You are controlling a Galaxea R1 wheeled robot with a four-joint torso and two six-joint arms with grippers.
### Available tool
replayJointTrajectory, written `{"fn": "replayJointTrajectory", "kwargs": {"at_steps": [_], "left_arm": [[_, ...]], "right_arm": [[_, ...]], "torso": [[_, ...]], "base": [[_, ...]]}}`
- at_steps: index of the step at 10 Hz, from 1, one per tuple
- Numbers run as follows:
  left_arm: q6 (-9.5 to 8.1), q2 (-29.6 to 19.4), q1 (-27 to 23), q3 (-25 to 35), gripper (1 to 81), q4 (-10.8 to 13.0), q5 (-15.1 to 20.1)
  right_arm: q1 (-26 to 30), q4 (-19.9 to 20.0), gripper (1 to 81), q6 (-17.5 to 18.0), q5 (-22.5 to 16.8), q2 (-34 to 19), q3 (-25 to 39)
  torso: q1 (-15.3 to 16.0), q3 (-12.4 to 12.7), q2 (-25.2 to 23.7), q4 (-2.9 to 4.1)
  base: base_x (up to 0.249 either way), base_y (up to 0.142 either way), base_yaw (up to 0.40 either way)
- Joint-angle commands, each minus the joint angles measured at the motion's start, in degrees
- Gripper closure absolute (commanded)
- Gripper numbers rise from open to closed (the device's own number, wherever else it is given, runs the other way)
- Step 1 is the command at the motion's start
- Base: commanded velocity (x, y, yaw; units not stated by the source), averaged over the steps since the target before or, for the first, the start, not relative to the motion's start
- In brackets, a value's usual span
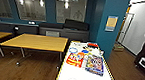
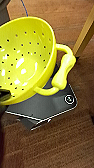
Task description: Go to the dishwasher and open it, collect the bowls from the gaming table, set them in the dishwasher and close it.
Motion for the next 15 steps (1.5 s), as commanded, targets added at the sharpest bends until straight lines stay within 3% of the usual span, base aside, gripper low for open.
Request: {"fn": "replayJointTrajectory", "kwargs": {"at_steps": [1,2,3,6,10,12,15], "left_arm": [[6.89,4.1,-0.6,-7.9,81.1,-7.7,2.4],[8.74,6.4,-0.5,-12.9,81.1,-8.6,2.5],[9.27,6.7,-0.3,-12.8,81.1,-6.6,2.5],[9.45,6.3,0.2,-12.9,81.1,-2.3,0.1],[9.54,8.4,0.2,-17.2,81.1,-2.3,-1.0],[9.54,10.8,0.2,-20.4,81.1,-2.3,-0.8],[9.54,13.3,0.5,-23.4,81.1,-2.3,-0.8]], "right_arm": [[2.2,-1.0,81.1,0.3,-3.4,-2.4,0.5],[2.2,-1.0,81.1,0.3,-3.5,-2.4,0.4],[2.4,-1.0,81.1,0.3,-3.5,-2.3,0.4],[2.4,-1.1,81.1,0.3,-4.0,-1.6,-0.5],[2.4,-1.4,81.1,-0.4,-6.9,1.6,-5.8],[2.4,-1.4,81.1,-0.2,-8.1,4.9,-11.1],[2.8,-1.3,81.1,0.1,-11.7,13.4,-25.6]], "torso": [[0.1,0.0,0.0,0.00],[0.1,0.0,0.0,0.00],[0.1,0.0,0.0,0.00],[0.1,0.0,0.0,0.00],[0.1,0.0,0.0,0.00],[0.1,0.0,0.0,0.00],[0.1,0.0,0.0,0.00]], "base": [[0.000,0.000,0.000],[0.000,0.000,0.000],[0.000,0.000,0.000],[0.000,0.000,0.000],[0.000,0.000,0.000],[0.000,0.000,0.000],[0.000,0.000,0.000]]}}
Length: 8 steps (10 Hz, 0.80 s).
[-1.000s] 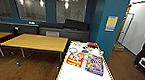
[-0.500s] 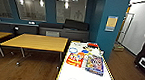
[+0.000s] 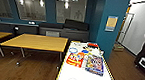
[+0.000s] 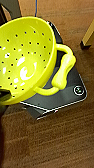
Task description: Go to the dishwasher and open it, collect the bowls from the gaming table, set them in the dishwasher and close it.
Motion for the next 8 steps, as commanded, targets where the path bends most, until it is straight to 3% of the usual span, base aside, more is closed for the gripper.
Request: {"fn": "replayJointTrajectory", "kwargs": {"at_steps": [1,8], "left_arm": [[0.36,0.3,-1.9,-0.8,81.1,0.7,2.8],[0.36,0.2,-1.9,-0.9,81.1,0.5,2.9]], "right_arm": [[2.4,-1.0,81.1,0.2,-6.4,5.7,-11.3],[2.1,-1.2,81.1,0.0,-6.4,6.9,-11.5]], "torso": [[0.1,0.0,0.0,0.00],[0.1,0.0,0.0,0.00]], "base": [[0.000,0.000,0.000],[-0.020,0.000,0.000]]}}
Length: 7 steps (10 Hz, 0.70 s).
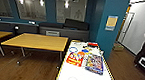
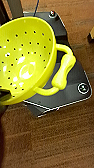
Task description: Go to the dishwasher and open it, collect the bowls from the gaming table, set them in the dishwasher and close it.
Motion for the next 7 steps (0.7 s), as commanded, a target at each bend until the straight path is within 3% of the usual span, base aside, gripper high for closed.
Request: {"fn": "replayJointTrajectory", "kwargs": {"at_steps": [1,7], "left_arm": [[0.38,-0.3,-1.6,0.0,81.1,0.4,3.1],[0.38,-0.3,-1.2,0.0,81.1,0.4,3.1]], "right_arm": [[1.0,-0.7,81.1,-0.1,-3.6,-1.1,0.1],[1.0,-0.4,81.1,0.0,-3.5,-0.9,-0.2]], "torso": [[0.0,0.0,0.0,0.00],[-0.1,0.0,-0.1,0.00]], "base": [[-0.086,0.000,0.000],[-0.107,0.000,0.000]]}}
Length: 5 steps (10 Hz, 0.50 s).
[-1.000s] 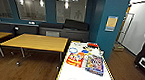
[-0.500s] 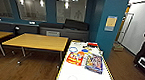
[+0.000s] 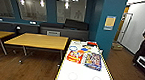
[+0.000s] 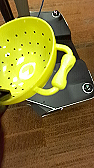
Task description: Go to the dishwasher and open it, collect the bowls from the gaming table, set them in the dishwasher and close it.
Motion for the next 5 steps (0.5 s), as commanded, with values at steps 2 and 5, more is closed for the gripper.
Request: {"fn": "replayJointTrajectory", "kwargs": {"at_steps": [2,5], "left_arm": [[0.36,-0.4,-1.8,0.0,81.1,0.5,2.9],[0.36,-0.3,-1.4,0.0,81.1,0.5,2.9]], "right_arm": [[2.0,-0.4,81.1,0.0,-3.2,-1.1,0.2],[2.0,-0.6,81.1,-0.1,-3.2,-1.1,0.2]], "torso": [[0.1,0.0,0.0,0.00],[0.1,0.0,0.0,0.00]], "base": [[-0.131,0.000,0.000],[-0.144,0.000,0.000]]}}
